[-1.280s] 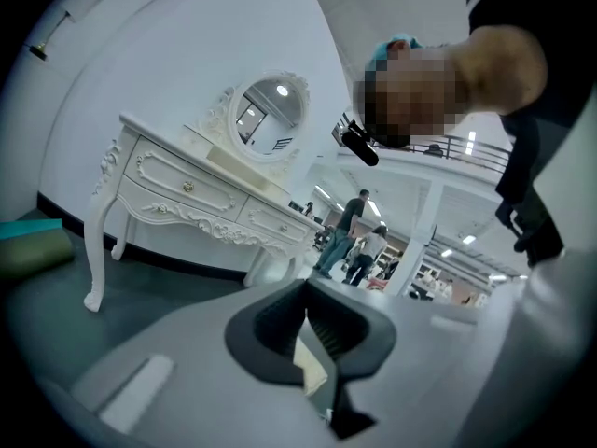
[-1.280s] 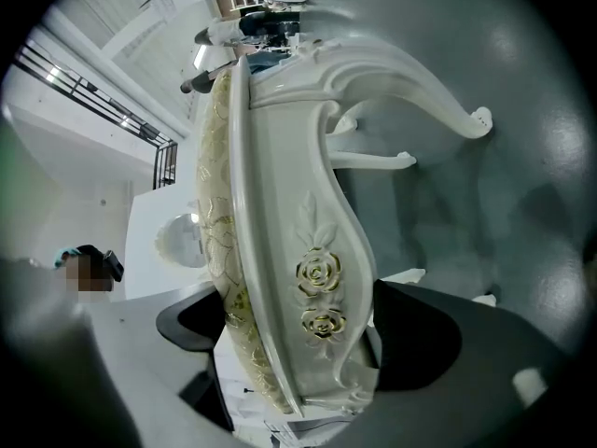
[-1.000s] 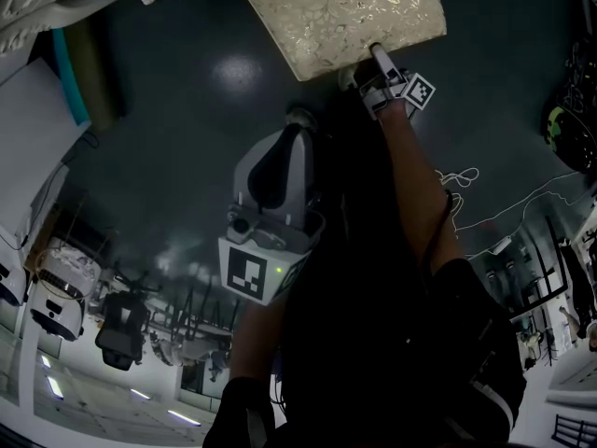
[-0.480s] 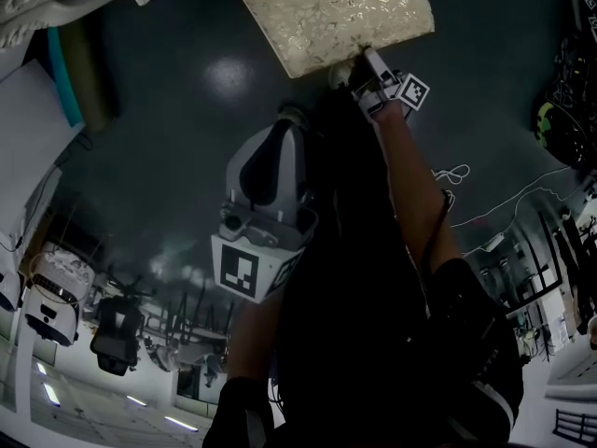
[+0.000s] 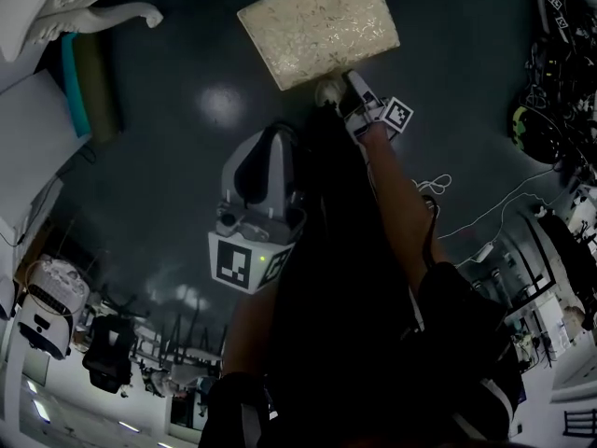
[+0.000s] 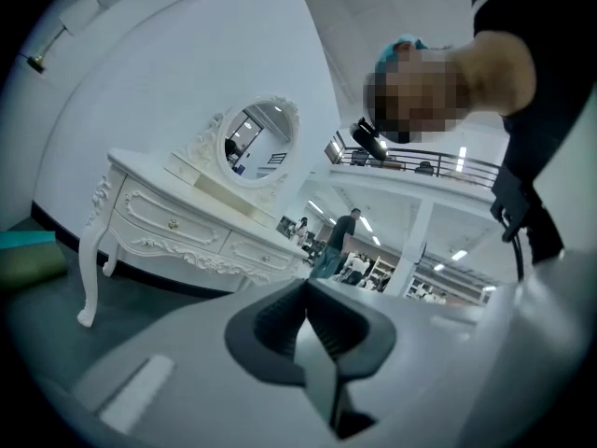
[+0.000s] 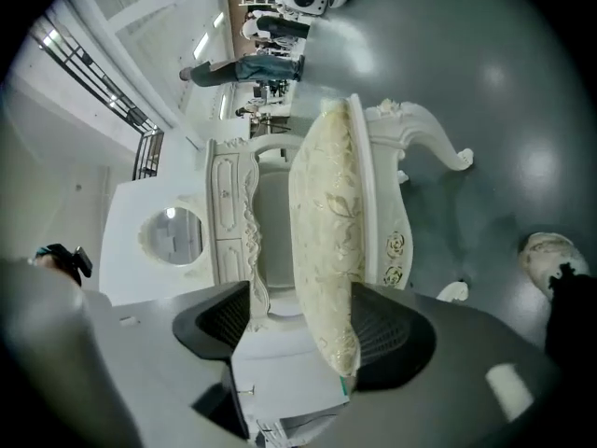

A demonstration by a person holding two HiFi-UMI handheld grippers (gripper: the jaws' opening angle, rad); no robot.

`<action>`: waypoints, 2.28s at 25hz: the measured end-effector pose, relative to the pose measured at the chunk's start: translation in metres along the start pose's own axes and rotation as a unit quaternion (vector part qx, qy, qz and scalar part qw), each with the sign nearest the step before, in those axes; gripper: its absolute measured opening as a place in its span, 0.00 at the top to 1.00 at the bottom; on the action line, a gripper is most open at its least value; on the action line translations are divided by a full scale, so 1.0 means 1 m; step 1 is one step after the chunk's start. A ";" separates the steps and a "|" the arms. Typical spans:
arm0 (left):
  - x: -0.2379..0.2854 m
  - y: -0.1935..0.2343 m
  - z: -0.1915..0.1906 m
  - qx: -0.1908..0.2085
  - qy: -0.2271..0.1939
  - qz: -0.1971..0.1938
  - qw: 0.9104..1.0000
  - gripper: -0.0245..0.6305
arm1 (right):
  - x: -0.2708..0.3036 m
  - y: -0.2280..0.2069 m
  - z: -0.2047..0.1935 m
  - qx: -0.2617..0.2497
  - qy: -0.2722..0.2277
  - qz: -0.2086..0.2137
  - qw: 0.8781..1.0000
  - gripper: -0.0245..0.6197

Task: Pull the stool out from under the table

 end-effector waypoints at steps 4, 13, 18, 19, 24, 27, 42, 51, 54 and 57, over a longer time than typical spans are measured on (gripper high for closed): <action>-0.009 -0.016 0.026 0.002 -0.002 -0.005 1.000 0.95 | -0.016 0.037 -0.010 -0.008 -0.014 -0.030 0.999 0.70; -0.035 -0.040 0.078 0.011 -0.004 -0.016 1.000 0.95 | -0.036 0.133 -0.025 -0.058 -0.026 -0.114 0.991 0.96; -0.055 -0.042 0.101 0.011 0.000 -0.023 1.000 0.95 | -0.039 0.194 -0.041 -0.124 0.000 -0.149 0.981 0.96; -0.058 -0.044 0.105 0.015 0.002 -0.024 1.000 0.95 | -0.041 0.207 -0.043 -0.133 0.000 -0.153 0.979 0.96; -0.077 -0.047 0.126 0.024 0.010 -0.020 0.999 0.95 | -0.053 0.265 -0.054 -0.166 -0.024 -0.158 0.973 0.97; -0.085 -0.047 0.137 0.027 0.012 -0.023 0.999 0.95 | -0.055 0.302 -0.059 -0.202 -0.022 -0.158 0.966 0.97; -0.091 -0.082 0.178 0.047 -0.008 -0.039 0.998 0.95 | -0.089 0.464 -0.064 -0.405 -0.013 -0.156 0.901 0.97; -0.090 -0.105 0.205 0.074 -0.026 -0.046 0.996 0.95 | -0.119 0.562 -0.085 -0.548 -0.071 -0.117 0.825 0.96; -0.092 -0.115 0.210 0.087 -0.032 -0.050 0.994 0.95 | -0.133 0.586 -0.095 -0.569 -0.095 -0.100 0.811 0.96; -0.090 -0.120 0.205 0.107 -0.019 -0.049 0.993 0.95 | -0.141 0.600 -0.103 -0.584 -0.103 -0.087 0.801 0.96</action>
Point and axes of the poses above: the fingertips, and each gripper's own axes: x forward along the fingers, y to its left, z out of its top, the point moved 10 cm from there along -x, backward along the fingers, and after that the axes turned 1 degree about y, right-handed, at the moved point
